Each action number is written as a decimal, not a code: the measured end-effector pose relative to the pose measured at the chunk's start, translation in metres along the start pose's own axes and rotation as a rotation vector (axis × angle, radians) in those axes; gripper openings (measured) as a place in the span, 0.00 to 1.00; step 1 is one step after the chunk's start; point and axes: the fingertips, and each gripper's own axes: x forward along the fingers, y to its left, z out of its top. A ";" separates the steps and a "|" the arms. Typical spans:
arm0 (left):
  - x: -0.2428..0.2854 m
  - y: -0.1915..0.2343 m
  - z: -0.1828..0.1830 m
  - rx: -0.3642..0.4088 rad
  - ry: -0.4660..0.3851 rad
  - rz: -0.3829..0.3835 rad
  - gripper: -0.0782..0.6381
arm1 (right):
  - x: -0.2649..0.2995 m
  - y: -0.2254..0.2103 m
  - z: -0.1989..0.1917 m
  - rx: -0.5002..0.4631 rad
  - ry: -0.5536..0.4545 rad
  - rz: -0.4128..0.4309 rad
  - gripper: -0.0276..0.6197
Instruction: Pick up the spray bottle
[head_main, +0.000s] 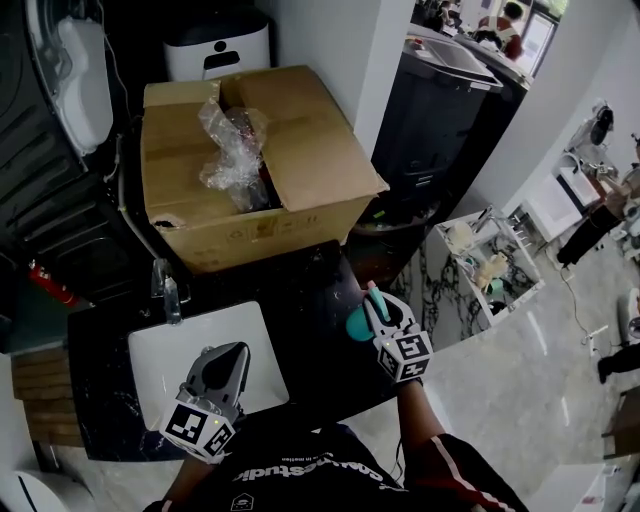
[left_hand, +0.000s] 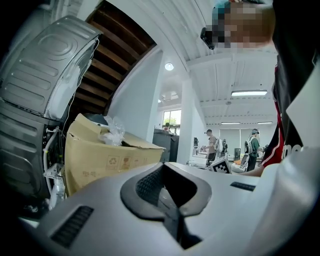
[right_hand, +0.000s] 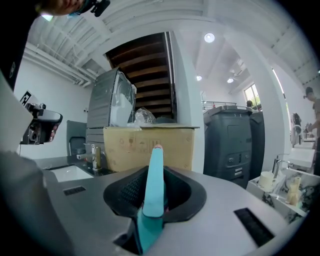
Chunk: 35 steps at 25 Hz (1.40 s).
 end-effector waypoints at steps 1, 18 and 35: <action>-0.003 0.000 0.002 0.003 -0.005 0.003 0.13 | -0.001 0.003 0.005 -0.005 -0.007 0.003 0.20; -0.064 0.021 0.020 0.024 -0.066 0.097 0.13 | -0.015 0.191 0.109 -0.019 -0.095 0.329 0.20; -0.088 0.042 0.029 0.027 -0.115 0.133 0.13 | -0.045 0.311 0.124 -0.072 -0.086 0.513 0.20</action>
